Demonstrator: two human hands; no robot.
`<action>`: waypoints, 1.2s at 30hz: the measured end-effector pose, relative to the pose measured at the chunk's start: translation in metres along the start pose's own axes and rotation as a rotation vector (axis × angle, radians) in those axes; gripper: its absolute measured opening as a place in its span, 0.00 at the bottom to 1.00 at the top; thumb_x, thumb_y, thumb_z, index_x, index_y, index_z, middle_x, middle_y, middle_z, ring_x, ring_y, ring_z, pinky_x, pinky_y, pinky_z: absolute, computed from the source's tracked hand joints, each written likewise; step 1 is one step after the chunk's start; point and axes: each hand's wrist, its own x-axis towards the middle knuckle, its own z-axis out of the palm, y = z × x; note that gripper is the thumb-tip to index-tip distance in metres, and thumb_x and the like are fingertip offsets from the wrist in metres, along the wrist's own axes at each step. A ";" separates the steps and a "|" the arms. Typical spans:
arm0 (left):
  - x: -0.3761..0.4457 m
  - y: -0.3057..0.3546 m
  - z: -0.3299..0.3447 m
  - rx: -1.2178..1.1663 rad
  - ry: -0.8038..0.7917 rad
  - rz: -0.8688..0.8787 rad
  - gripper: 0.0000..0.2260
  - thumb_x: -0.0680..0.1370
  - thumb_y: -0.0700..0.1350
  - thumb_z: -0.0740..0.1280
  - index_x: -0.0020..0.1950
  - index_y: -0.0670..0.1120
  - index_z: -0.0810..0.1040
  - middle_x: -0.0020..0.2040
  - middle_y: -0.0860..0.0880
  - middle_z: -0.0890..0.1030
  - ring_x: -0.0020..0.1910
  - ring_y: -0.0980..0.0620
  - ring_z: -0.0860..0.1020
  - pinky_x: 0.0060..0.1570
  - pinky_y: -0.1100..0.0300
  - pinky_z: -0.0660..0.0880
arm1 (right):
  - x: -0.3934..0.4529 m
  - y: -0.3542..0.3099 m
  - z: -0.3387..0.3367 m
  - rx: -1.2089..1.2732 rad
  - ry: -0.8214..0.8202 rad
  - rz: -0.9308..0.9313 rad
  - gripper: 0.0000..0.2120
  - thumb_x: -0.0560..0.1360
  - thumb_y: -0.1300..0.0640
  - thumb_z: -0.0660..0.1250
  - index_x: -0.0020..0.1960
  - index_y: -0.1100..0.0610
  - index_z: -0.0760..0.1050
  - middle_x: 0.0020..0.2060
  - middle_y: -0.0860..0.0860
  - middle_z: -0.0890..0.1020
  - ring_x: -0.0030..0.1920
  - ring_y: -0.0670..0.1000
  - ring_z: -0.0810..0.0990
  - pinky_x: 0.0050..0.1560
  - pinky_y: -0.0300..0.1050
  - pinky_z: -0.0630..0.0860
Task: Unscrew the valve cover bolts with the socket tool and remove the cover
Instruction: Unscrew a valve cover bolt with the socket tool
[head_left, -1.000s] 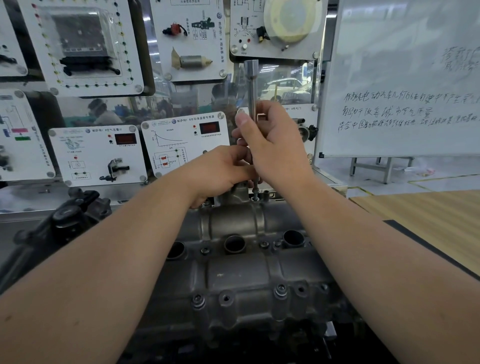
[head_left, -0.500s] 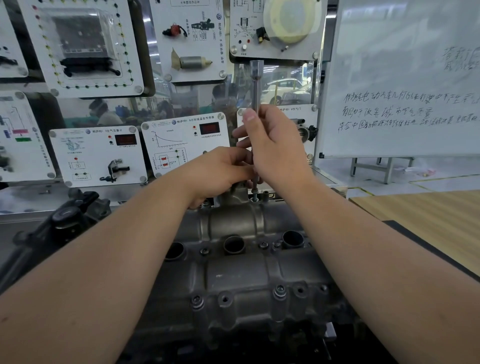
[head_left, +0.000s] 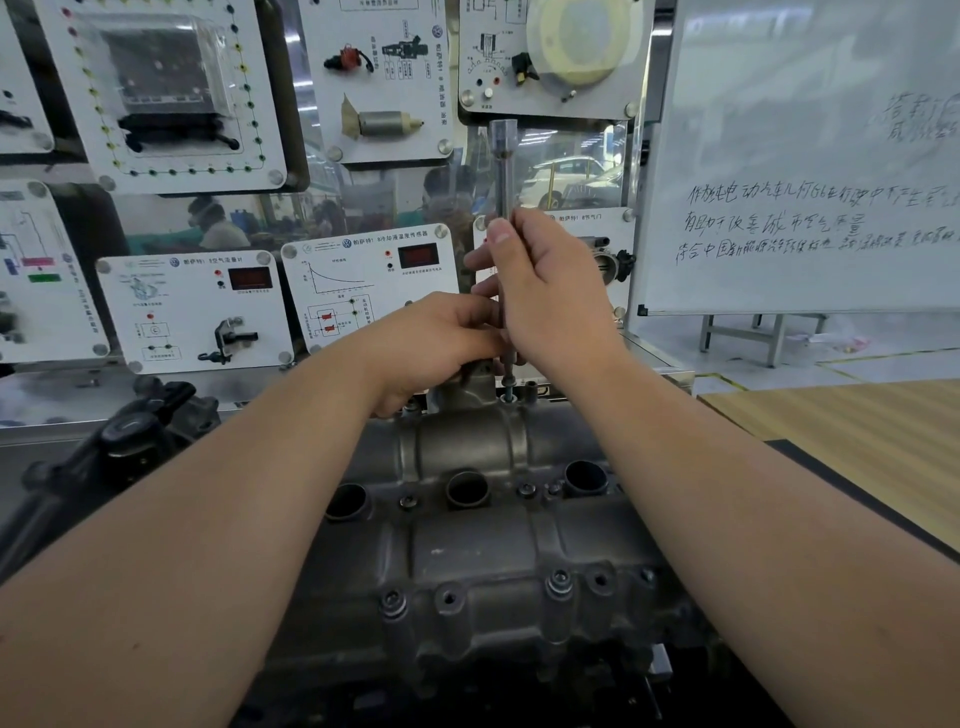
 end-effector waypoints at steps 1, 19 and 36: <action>0.000 0.000 0.000 0.006 0.005 0.006 0.07 0.81 0.39 0.69 0.57 0.39 0.83 0.56 0.37 0.85 0.62 0.38 0.81 0.70 0.42 0.73 | 0.000 0.000 0.000 0.018 -0.002 0.005 0.11 0.85 0.52 0.58 0.46 0.49 0.74 0.41 0.44 0.85 0.38 0.46 0.83 0.44 0.51 0.82; 0.001 0.000 0.001 0.017 0.021 0.014 0.06 0.80 0.39 0.70 0.54 0.39 0.84 0.53 0.37 0.85 0.59 0.36 0.81 0.67 0.39 0.74 | -0.001 0.000 0.002 0.061 0.010 -0.005 0.08 0.84 0.50 0.61 0.46 0.42 0.72 0.39 0.45 0.85 0.38 0.46 0.84 0.46 0.53 0.82; 0.002 -0.001 0.000 0.030 0.010 0.005 0.08 0.81 0.41 0.70 0.58 0.41 0.83 0.55 0.38 0.85 0.62 0.36 0.80 0.70 0.38 0.72 | -0.001 0.002 0.001 0.059 0.027 0.005 0.08 0.83 0.48 0.63 0.55 0.51 0.75 0.40 0.46 0.85 0.41 0.45 0.84 0.47 0.53 0.82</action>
